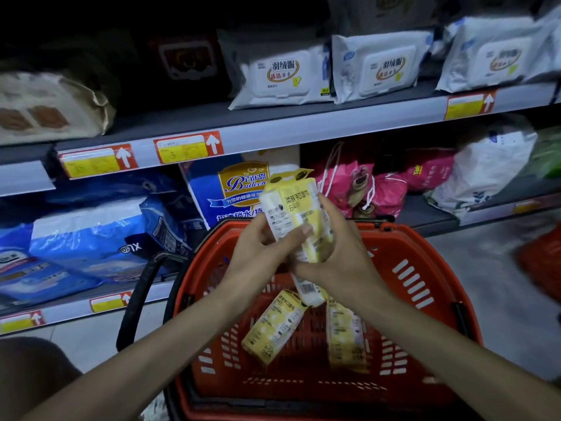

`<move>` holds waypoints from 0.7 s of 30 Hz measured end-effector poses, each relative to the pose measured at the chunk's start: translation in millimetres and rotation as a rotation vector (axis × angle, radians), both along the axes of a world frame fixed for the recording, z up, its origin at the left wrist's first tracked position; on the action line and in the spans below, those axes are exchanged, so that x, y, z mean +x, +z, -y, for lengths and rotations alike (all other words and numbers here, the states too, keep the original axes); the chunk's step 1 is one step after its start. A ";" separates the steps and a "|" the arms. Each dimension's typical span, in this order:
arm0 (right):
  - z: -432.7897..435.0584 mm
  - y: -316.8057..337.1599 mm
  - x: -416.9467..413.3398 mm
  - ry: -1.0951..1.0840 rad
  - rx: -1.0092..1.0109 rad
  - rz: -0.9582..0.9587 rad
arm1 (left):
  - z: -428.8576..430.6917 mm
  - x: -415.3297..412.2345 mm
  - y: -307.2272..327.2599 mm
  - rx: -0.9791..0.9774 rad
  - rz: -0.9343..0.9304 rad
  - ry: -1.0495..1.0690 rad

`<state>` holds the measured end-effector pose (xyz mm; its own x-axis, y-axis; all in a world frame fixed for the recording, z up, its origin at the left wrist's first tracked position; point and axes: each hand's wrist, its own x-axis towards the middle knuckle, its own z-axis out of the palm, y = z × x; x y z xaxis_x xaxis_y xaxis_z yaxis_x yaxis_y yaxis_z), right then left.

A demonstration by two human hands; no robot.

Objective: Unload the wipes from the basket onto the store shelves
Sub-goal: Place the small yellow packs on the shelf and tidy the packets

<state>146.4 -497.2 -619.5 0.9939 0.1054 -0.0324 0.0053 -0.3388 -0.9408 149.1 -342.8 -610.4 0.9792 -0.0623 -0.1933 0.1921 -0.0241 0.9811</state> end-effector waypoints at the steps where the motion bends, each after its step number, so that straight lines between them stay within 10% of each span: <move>1: 1.8 2.2 3.4 0.024 0.058 0.002 | -0.2 -0.2 3.3 -0.001 0.013 0.010; 14: 37.9 57.5 23.2 0.106 0.954 -0.349 | -6.3 15.6 41.4 -0.131 0.156 0.023; 21: 41.2 89.3 15.3 0.121 1.053 -0.276 | -4.2 13.1 70.2 -0.041 0.252 0.037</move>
